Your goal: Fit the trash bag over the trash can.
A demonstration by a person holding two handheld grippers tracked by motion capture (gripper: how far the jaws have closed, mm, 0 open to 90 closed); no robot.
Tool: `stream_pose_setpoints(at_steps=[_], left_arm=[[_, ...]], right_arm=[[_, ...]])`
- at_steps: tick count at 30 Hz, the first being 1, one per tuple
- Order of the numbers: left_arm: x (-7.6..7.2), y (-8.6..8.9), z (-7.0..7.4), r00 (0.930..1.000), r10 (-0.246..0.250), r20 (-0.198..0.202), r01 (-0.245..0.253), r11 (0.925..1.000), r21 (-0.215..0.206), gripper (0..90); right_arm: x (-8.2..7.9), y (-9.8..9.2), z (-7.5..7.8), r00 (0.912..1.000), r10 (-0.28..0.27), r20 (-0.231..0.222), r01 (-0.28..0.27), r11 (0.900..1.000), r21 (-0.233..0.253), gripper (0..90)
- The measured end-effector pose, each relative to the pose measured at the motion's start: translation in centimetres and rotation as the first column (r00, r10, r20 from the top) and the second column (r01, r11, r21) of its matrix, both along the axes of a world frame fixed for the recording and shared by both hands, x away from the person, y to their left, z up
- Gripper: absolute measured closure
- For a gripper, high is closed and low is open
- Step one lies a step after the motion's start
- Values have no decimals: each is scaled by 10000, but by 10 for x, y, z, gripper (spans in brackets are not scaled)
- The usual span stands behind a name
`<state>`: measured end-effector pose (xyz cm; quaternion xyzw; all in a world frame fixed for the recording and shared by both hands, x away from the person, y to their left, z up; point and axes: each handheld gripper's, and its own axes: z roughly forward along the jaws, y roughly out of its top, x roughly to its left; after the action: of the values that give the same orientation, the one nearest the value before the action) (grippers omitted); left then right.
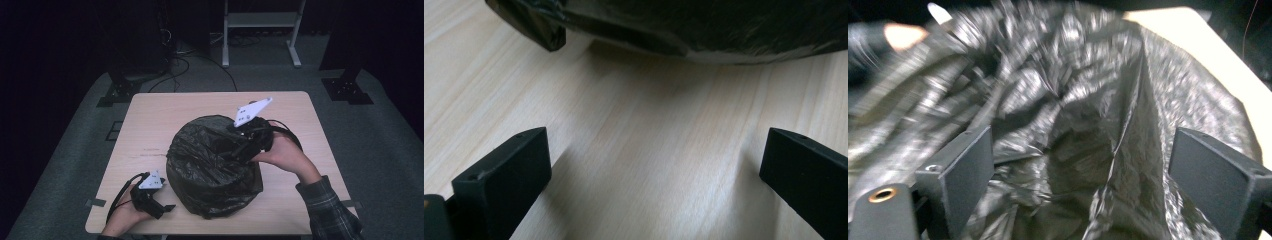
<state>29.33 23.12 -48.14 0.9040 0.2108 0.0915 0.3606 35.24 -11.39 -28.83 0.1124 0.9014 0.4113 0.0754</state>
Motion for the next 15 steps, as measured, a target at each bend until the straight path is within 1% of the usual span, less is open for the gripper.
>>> stream_pose_setpoints(at_steps=[1, 2, 3, 6, 7, 8, 9, 10, 11, 12, 13, 14, 15], left_arm=[[0, 0, 0, 10000, -37, 20, 37, 10000, -28, 0], [-1, -2, -1, 9999, -85, 67, 86, 9998, -160, 0], [-1, -2, -1, 9999, -85, 67, 86, 9998, -160, 0], [-1, -3, -2, 9998, -170, 89, 172, 9996, -245, 0], [-1, -3, -2, 9998, -170, 89, 172, 9996, -245, 0], [-1, -3, -2, 9998, -171, 92, 173, 9995, -257, 0], [-1, -4, -2, 9998, -165, 91, 167, 9995, -257, 0], [-1, -4, -2, 9998, -161, 88, 164, 9995, -263, 0], [-1, -4, -2, 9998, -165, 91, 167, 9995, -266, 0], [-1, -4, -2, 9998, -165, 91, 167, 9995, -266, 0], [-1, -4, -2, 9998, -165, 91, 167, 9995, -270, 0], [-1, -4, -2, 9998, -165, 91, 167, 9995, -270, 0], [-1, -4, -2, 9998, -167, 92, 169, 9995, -266, 0]], right_arm=[[3, 4, -3, 10000, -70, -52, 68, 9995, -301, 102], [7, 11, -9, 9999, -58, -153, 45, 9967, -813, 102], [9, 14, -12, 9998, -62, -206, 39, 9940, -1095, 102], [12, 22, -17, 9995, 33, -313, -81, 9882, -1530, 102], [12, 22, -17, 9995, 33, -313, -81, 9882, -1530, 102], [12, 25, -18, 9994, 21, -342, -80, 9846, -1745, 100], [12, 27, -19, 9996, 82, -254, -129, 9822, -1875, 100], [13, 32, -20, 9991, 154, -396, -235, 9766, -2136, 100], [13, 35, -20, 9992, 195, -355, -271, 9736, -2267, 100], [13, 35, -20, 9992, 195, -355, -271, 9736, -2267, 100], [12, 40, -22, 9990, 323, -323, -395, 9664, -2540, 101], [12, 40, -22, 9990, 323, -323, -395, 9664, -2540, 101], [12, 42, -24, 9989, 324, -339, -404, 9613, -2725, 101]])
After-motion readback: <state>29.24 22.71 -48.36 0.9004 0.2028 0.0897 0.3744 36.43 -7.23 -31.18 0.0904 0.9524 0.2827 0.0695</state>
